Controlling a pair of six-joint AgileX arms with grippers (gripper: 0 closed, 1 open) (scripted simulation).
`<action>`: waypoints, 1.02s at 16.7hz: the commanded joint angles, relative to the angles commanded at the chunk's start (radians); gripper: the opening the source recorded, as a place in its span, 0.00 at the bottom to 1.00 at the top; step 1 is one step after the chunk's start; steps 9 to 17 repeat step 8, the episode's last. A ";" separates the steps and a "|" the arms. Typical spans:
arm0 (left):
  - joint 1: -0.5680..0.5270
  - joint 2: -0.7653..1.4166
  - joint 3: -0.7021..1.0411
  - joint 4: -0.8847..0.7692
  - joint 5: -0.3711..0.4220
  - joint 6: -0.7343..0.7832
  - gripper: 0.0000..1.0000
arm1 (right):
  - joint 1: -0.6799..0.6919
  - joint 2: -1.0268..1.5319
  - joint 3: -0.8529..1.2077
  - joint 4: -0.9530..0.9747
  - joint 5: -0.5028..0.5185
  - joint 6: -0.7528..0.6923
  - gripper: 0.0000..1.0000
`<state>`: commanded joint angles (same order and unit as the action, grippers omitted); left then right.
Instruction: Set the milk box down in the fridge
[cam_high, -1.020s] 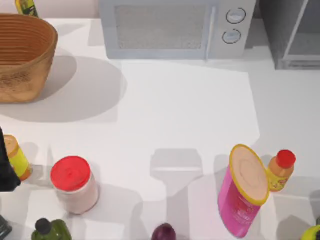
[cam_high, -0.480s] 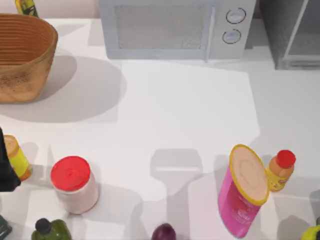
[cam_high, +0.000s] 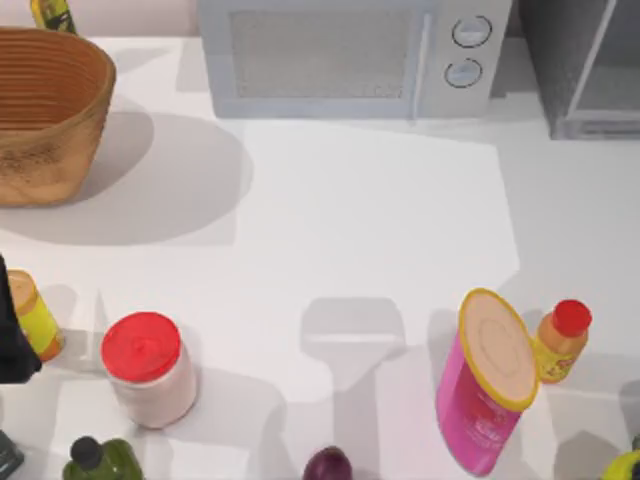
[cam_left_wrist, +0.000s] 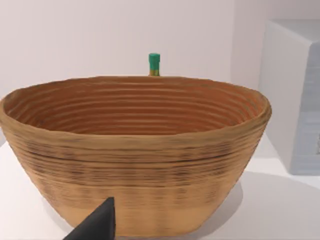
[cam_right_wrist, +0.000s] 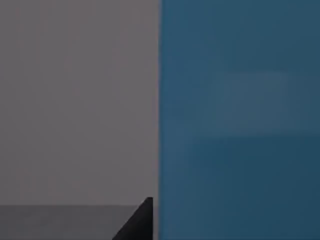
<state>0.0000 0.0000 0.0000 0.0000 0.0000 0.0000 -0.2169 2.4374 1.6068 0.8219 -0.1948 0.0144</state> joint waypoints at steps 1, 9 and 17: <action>0.000 0.000 0.000 0.000 0.000 0.000 1.00 | 0.000 0.000 0.000 0.000 0.000 0.000 0.90; 0.000 0.000 0.000 0.000 0.000 0.000 1.00 | 0.000 0.000 0.000 0.000 0.000 0.000 1.00; 0.000 0.000 0.000 0.000 0.000 0.000 1.00 | 0.000 0.000 0.000 0.000 0.000 0.000 1.00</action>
